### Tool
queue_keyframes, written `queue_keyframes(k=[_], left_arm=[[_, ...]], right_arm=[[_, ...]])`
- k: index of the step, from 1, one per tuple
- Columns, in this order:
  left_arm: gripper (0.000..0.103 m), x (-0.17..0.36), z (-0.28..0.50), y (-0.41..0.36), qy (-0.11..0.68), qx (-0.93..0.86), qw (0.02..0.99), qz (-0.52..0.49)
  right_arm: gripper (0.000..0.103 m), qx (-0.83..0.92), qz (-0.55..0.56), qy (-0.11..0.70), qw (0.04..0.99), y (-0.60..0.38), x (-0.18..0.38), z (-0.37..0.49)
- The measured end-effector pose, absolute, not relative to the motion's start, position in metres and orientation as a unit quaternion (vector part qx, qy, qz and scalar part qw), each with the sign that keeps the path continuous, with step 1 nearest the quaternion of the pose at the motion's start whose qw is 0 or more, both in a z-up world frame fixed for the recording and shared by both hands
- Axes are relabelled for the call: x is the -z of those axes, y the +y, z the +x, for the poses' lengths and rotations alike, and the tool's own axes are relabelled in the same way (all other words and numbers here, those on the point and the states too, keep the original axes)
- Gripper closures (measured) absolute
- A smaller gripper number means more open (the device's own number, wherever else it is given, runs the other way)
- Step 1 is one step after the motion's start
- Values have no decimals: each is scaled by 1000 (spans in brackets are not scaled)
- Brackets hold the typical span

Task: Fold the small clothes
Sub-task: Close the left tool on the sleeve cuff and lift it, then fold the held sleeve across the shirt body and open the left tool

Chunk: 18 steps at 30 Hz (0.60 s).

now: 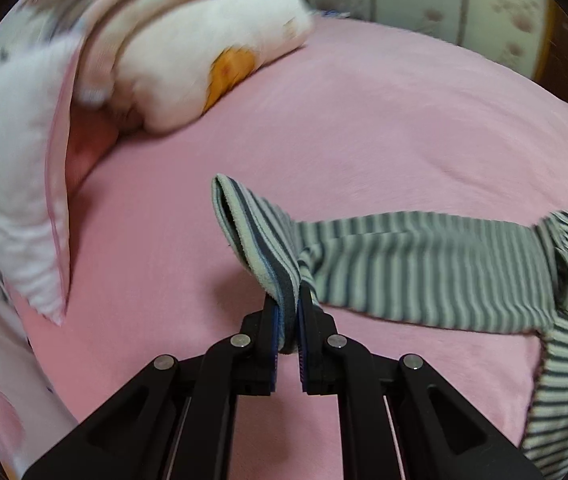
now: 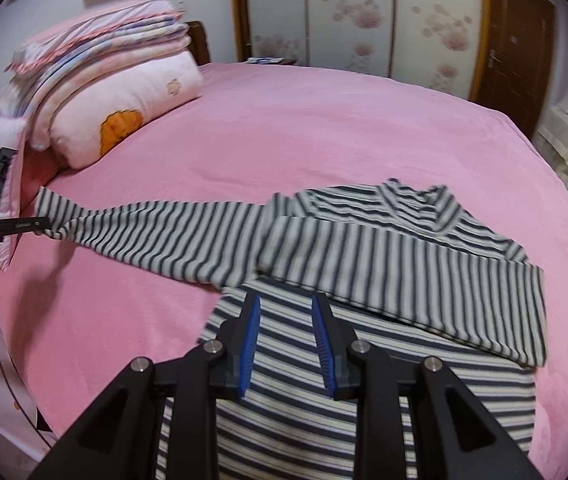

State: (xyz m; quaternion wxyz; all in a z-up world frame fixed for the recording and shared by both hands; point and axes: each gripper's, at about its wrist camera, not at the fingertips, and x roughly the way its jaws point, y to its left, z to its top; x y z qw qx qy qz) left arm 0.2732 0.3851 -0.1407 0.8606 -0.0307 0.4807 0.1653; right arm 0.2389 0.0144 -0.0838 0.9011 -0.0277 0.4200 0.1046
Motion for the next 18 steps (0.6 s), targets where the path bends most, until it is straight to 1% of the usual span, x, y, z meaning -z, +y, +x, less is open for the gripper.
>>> queue_keyframes(k=[6, 10, 13, 15, 18], left_arm=[[97, 80, 264, 318, 439, -120, 890, 6], [97, 31, 264, 253, 401, -68, 913, 19], [97, 1, 272, 190, 377, -12, 926, 32], [97, -15, 279, 135, 366, 38, 929, 42], [96, -17, 289, 72, 365, 97, 924, 54]], right_arm=[[76, -82, -3, 411, 908, -20, 72, 226], [76, -69, 16, 399, 914, -51, 63, 211], [76, -53, 29, 392, 918, -80, 60, 198], [76, -40, 36, 390, 919, -101, 60, 190], [76, -19, 47, 390, 919, -132, 64, 180]])
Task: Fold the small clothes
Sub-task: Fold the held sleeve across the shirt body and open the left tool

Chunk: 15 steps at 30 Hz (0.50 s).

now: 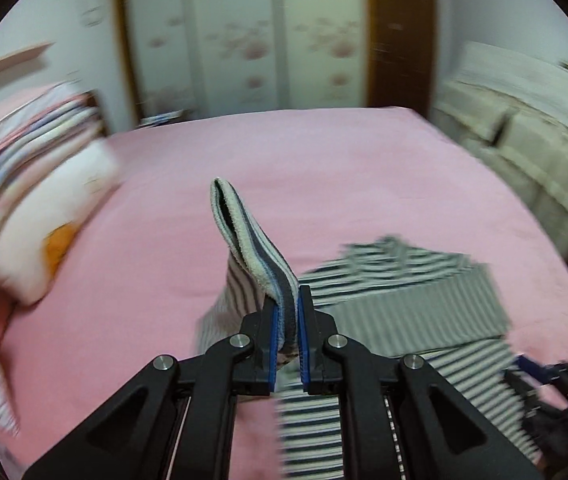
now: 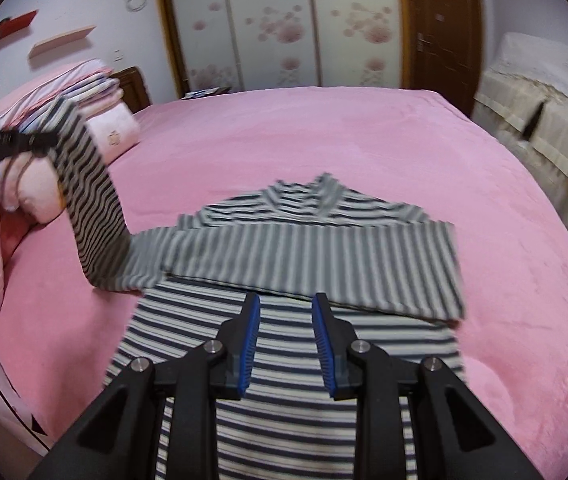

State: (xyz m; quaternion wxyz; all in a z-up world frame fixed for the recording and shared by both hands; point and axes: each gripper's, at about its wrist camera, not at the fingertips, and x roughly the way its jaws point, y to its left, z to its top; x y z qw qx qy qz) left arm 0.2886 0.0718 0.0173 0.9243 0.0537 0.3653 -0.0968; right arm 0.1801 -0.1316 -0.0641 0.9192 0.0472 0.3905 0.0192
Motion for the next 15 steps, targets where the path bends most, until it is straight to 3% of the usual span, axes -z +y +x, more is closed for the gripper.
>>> queue_keyframes(k=[3, 7, 11, 15], left_arm=[[90, 0, 297, 3, 379, 156, 909, 76], [58, 36, 305, -59, 421, 197, 881, 90], [58, 63, 308, -72, 444, 203, 869, 80], [58, 83, 308, -36, 453, 176, 871, 69]], right_arm=[[76, 4, 63, 396, 916, -165, 73, 170], [76, 33, 79, 412, 907, -203, 88, 163], [76, 53, 89, 421, 901, -230, 100, 160], [76, 58, 98, 428, 897, -242, 110, 162]])
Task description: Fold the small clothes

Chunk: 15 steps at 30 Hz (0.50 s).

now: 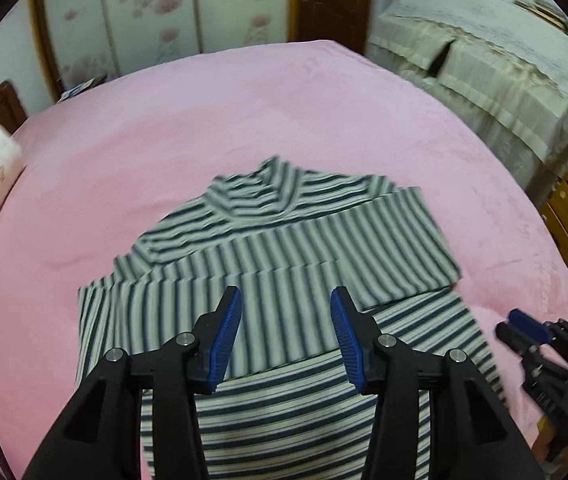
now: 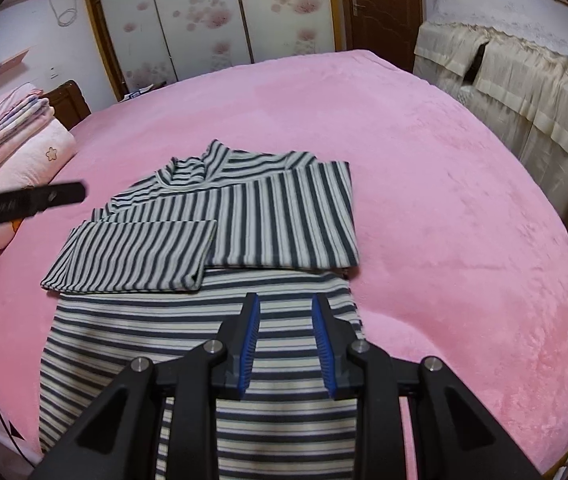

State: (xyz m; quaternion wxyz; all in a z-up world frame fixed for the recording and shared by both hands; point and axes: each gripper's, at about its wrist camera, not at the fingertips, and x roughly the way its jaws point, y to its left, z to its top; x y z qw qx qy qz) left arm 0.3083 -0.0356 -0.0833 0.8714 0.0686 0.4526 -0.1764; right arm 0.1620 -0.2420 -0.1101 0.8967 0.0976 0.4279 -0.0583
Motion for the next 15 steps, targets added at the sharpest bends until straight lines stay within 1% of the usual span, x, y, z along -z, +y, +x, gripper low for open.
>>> queue_keyframes(k=[3, 5, 7, 9, 15], left_arm=[[58, 99, 312, 4, 460, 134, 876, 44], [56, 107, 313, 26, 464, 109, 879, 34], [45, 117, 311, 58, 467, 78, 880, 28], [40, 129, 307, 89, 468, 49, 882, 23], [40, 173, 295, 162, 485, -20, 874, -18]], right_arm=[[76, 51, 108, 430, 895, -241, 115, 169], [76, 42, 109, 430, 895, -238, 117, 176], [76, 29, 110, 428, 896, -232, 117, 185], [76, 7, 113, 427, 897, -226, 117, 196], [76, -48, 112, 439, 890, -209, 130, 244]])
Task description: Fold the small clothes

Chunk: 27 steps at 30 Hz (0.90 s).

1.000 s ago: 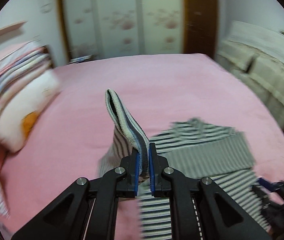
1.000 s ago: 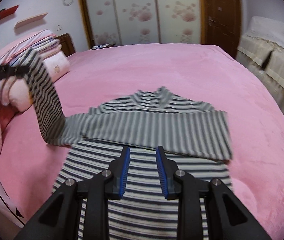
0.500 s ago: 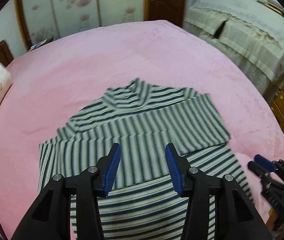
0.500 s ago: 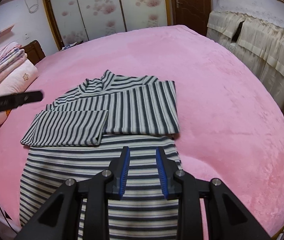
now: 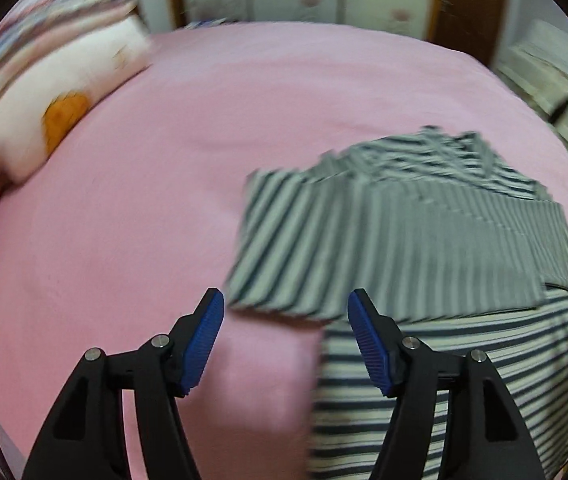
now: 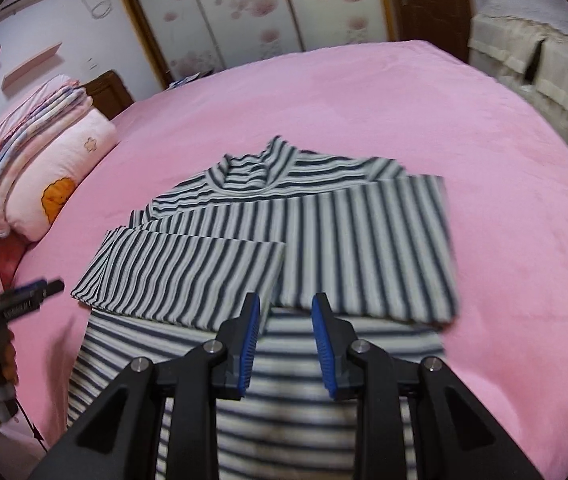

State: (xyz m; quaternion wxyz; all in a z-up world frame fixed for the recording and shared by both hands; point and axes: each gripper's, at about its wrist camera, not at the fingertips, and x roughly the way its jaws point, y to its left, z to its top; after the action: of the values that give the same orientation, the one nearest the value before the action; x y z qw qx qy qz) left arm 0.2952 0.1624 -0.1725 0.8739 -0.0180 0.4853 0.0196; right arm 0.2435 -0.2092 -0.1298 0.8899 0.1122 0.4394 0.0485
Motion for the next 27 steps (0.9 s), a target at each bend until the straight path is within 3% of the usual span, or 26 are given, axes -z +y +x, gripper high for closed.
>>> queue_keyframes(k=[8, 18, 20, 21, 27], left_arm=[[40, 235, 285, 218, 519, -55, 846, -112], [36, 247, 292, 218, 505, -45, 851, -132], [36, 247, 295, 215, 504, -45, 852, -132], [36, 247, 295, 215, 504, -46, 852, -133], [36, 246, 308, 205, 499, -39, 854, -140]], right_arm=[[76, -63, 147, 506, 848, -208, 186, 310], [76, -75, 165, 517, 837, -193, 209, 338], [81, -81, 142, 516, 841, -183, 208, 339], [98, -84, 125, 513, 845, -177, 205, 339], [97, -98, 62, 454, 883, -154, 146, 329]])
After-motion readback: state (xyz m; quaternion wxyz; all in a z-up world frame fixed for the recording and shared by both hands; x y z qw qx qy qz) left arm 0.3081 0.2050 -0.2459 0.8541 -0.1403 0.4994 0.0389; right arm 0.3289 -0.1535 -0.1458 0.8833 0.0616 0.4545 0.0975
